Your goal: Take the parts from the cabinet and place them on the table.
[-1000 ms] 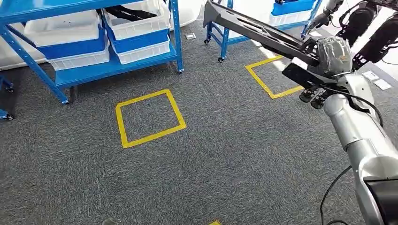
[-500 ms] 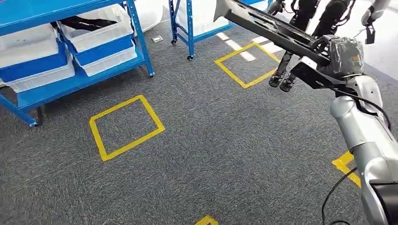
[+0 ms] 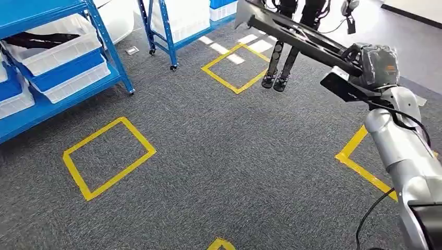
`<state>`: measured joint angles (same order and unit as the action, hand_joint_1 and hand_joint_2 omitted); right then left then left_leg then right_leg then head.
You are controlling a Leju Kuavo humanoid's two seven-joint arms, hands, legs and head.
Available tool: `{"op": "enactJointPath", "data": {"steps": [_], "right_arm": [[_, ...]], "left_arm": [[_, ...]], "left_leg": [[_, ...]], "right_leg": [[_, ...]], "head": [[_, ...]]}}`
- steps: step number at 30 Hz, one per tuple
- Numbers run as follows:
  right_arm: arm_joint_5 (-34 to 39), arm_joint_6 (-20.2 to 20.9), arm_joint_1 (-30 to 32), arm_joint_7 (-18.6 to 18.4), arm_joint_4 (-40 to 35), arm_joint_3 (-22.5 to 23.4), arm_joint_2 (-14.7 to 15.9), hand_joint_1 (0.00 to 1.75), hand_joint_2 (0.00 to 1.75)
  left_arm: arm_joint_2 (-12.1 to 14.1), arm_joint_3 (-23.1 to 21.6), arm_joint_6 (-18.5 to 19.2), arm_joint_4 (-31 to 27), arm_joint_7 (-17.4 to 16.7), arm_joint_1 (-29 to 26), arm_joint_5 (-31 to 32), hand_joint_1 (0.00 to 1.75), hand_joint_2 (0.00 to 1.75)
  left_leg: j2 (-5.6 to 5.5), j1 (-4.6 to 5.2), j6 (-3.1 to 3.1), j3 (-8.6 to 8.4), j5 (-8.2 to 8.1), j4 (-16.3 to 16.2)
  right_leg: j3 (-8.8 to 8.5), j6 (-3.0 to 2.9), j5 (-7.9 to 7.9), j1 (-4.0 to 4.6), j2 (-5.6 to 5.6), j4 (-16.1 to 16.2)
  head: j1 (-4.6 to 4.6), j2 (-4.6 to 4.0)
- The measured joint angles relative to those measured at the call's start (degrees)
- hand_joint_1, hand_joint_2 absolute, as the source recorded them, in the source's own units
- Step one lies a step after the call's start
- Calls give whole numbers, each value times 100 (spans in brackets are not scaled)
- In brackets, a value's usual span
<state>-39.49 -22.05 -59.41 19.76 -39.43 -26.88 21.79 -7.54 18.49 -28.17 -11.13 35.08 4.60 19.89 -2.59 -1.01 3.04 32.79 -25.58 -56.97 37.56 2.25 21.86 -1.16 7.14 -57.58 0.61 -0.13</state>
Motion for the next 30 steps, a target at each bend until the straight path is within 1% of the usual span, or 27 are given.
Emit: {"op": "enactJointPath", "data": {"steps": [1,2,4,5,6,7,8,9,10,11,12,14,15,16,17,18,19,20,21,23,24,25,26,27,28,29,30], "right_arm": [[15,-2,-21,7,0,11,48,169,175],[31,0,-33,7,-4,6,50,169,175],[57,35,6,20,0,0,98,169,175],[59,53,32,26,0,-9,94,169,175],[59,74,48,28,0,-15,98,169,175],[63,96,45,33,0,-18,102,169,175],[70,131,21,35,0,-20,107,169,175],[79,144,-7,44,-2,-24,111,169,175],[98,144,-58,46,-2,-33,109,169,175],[109,146,-73,46,-4,-46,85,169,175],[127,146,-81,46,4,-48,109,169,175],[131,146,-79,46,13,-52,151,169,175],[131,146,-82,46,11,-52,172,169,175],[131,144,-100,46,11,-52,177,169,175],[133,146,-113,46,11,-55,181,169,175],[138,146,-113,46,11,-61,161,169,175],[140,146,-107,46,11,-68,153,169,175],[142,146,-99,46,11,-76,135,169,175],[144,146,-94,46,11,-81,131,169,175],[155,146,-95,46,11,-81,144,169,175],[159,146,-99,46,11,-81,148,169,175],[162,144,-99,44,11,-83,146,169,175],[162,144,-108,39,11,-87,148,169,175],[162,142,-108,37,9,-96,144,169,175],[157,142,-106,15,9,-103,164,169,175],[149,140,-96,0,9,-107,172,169,175],[144,136,-91,-13,9,-105,205,169,175]], "left_arm": [[4,0,0,-2,2,6,4,0,175],[4,2,0,-2,-4,4,11,0,175],[2,2,0,0,-20,-10,22,0,175],[2,2,0,0,-22,-9,22,0,175],[0,2,0,0,-22,-9,22,0,175],[0,2,-2,0,-22,-7,22,0,175],[-4,2,-2,0,-20,-5,22,0,175],[-9,2,-4,0,-15,-2,28,0,175],[7,2,-7,-4,-9,2,42,0,175],[0,2,-7,-4,-4,9,50,0,175],[4,2,-9,-4,-4,15,52,0,175],[-2,2,-9,-4,-4,21,52,0,175],[-7,2,-9,-4,-4,24,52,0,175],[-4,2,-9,-4,-4,30,52,0,175],[-9,2,-11,-4,-4,28,52,0,175],[-13,2,-11,0,-4,16,52,0,175],[-15,2,-11,0,-4,7,52,0,175],[-15,2,-11,0,-4,8,55,0,175],[-15,2,-11,0,-4,10,61,0,175],[-15,0,-4,0,-11,10,76,0,175],[-15,0,15,0,-11,11,81,0,175],[-1,0,72,0,-2,14,98,0,175],[-2,0,116,0,-2,13,109,0,175],[-2,-2,162,0,-2,14,122,0,175],[-6,-4,171,0,-8,17,124,0,175],[-11,-4,181,-2,-13,30,133,0,175],[-28,-2,201,-2,-24,43,140,0,175]], "left_leg": [[62,27,28,-20,19,34],[129,32,51,-6,29,35],[331,48,52,5,23,33],[421,49,53,12,22,30],[507,49,45,12,17,29],[601,49,32,11,7,27],[688,48,15,2,-3,25],[755,55,-22,-7,-26,3],[824,96,-66,15,-57,-18],[896,138,-101,15,-78,-40],[951,148,-120,5,-92,-50],[1087,107,-149,-5,-108,-54],[1020,57,-203,13,-170,-107],[678,32,-221,66,-333,-294],[443,22,-227,221,-571,-666],[313,26,-234,437,-817,-1157],[261,25,-238,670,-1015,-1649],[248,27,-230,835,-1081,-1954],[240,29,-214,859,-1003,-1958],[200,31,-137,544,-534,-1239],[52,31,-87,277,-263,-703],[-284,25,-26,81,-119,-287],[-309,20,-15,28,-156,-176],[-198,57,-25,22,-150,-183],[-157,77,-16,34,-153,-185],[-81,99,4,23,-139,-174],[24,62,44,-21,-69,-62]], "right_leg": [[131,-22,125,46,-350,-194],[342,-53,333,38,-542,-632],[763,-53,655,29,-626,-1525],[863,-15,697,19,-635,-1753],[802,28,650,-5,-654,-1671],[586,86,517,-23,-687,-1327],[262,145,335,-54,-767,-773],[-77,194,182,-76,-1000,-199],[-216,164,218,-15,-1234,20],[-208,92,166,30,-1150,41],[-181,48,153,-11,-1075,33],[-154,15,147,-13,-922,13],[-165,-43,127,-56,-846,29],[-162,-72,118,-47,-784,26],[-162,-117,114,-45,-733,25],[-160,-142,116,-38,-675,25],[-153,-162,105,-21,-584,25],[-151,-164,106,-7,-490,25],[-152,-164,104,3,-404,24],[-159,-161,99,15,-236,18],[-169,-156,95,24,-156,14],[-164,-149,90,-1,-103,13],[-139,-121,78,60,-35,-6],[-104,-79,50,22,23,5],[-93,-56,36,-11,89,11],[-74,2,-3,-22,178,47],[-43,34,-16,49,188,49]], "head": [[2,0],[-42,0],[-55,0],[-59,0],[-57,0],[-61,0],[-57,0],[-57,0],[-88,0],[-55,0],[-40,0],[-33,0],[-26,0],[-11,0],[-11,0],[0,0],[-2,0],[-2,0],[-4,0],[-2,0],[-2,0],[-6,0],[-18,0],[4,0],[-9,0],[0,0],[-11,0]]}}
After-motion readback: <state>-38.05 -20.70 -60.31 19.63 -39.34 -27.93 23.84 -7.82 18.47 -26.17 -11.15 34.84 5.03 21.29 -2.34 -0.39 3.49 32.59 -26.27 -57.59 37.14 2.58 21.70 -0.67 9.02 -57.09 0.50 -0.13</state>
